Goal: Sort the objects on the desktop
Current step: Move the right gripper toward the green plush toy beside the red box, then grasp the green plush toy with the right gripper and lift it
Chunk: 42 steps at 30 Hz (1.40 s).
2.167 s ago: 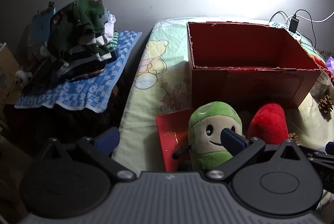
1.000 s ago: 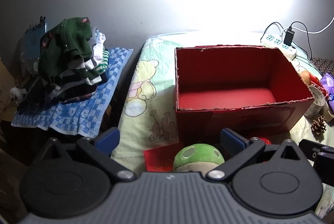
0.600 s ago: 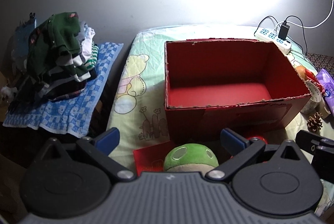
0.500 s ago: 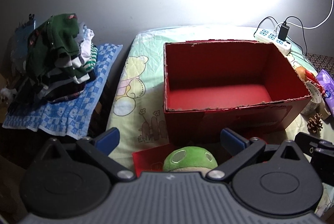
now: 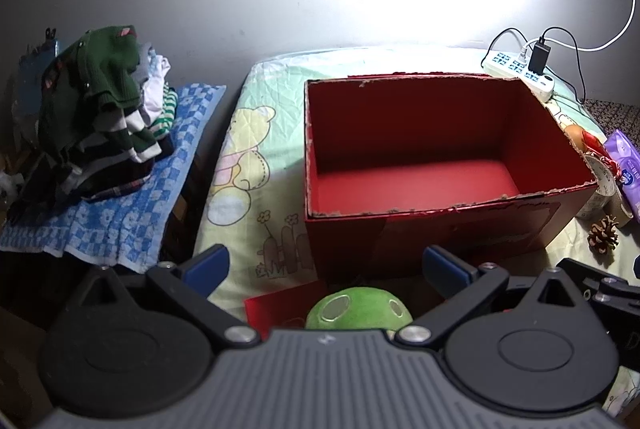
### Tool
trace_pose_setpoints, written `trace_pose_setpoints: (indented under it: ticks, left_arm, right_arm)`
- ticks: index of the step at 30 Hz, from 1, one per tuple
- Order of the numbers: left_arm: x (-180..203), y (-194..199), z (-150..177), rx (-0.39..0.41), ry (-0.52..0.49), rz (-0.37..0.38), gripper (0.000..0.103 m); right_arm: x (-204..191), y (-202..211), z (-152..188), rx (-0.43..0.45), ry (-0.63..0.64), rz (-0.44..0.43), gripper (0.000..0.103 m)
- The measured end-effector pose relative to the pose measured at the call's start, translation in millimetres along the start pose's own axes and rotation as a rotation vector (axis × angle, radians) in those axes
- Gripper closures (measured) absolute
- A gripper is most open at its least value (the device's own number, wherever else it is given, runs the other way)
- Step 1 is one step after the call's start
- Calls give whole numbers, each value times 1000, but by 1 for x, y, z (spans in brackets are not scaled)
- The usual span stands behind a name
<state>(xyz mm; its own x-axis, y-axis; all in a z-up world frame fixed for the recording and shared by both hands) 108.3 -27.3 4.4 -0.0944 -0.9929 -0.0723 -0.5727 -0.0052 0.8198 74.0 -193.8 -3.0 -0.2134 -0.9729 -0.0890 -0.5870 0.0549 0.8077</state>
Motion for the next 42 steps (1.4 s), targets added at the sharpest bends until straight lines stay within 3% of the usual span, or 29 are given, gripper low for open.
trace_pose_setpoints:
  ticks: [8, 12, 17, 21, 27, 33, 37, 40, 42]
  left_arm:
    - [-3, -9, 14, -27, -1, 16, 0]
    - [-20, -19, 37, -62, 29, 37, 0]
    - [-45, -17, 67, -58, 35, 51, 1]
    - [-55, -11, 84, -44, -26, 71, 1]
    - [-52, -8, 96, -47, -39, 208, 1]
    - [-30, -20, 95, -48, -123, 261, 1]
    - [-25, -25, 99, -53, -183, 321, 13]
    - [-26, -25, 99, -47, -188, 359, 16]
    - [-26, -28, 98, -49, -190, 375, 17]
  right_arm:
    - [-1, -12, 11, -63, -2, -28, 20]
    - [-6, -18, 20, -87, 42, -45, 22]
    - [-17, -23, 36, -124, 126, -122, 25]
    - [-27, -30, 46, -159, 173, -169, 32]
    - [-38, -34, 47, -162, 175, -228, 32]
    - [-54, -44, 42, -170, 170, -312, 30]
    - [-62, -38, 36, -125, 172, -349, 32]
    - [-63, -29, 31, -74, 180, -376, 32]
    - [-67, -32, 31, -91, 210, -393, 32]
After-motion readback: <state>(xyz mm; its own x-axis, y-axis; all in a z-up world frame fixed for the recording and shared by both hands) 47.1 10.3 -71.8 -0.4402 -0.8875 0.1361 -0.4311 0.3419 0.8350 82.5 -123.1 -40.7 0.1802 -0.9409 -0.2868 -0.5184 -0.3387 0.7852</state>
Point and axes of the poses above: each gripper's, at about its wrist camera, not at the fingertips, and y roughly against the way its jaws point, x to its right, z to its underside, the point moved 3 cm from there along -y, roughly the way its jaws point, and after that the axes turned 6 degrees about -x, right-handed, at the moved point
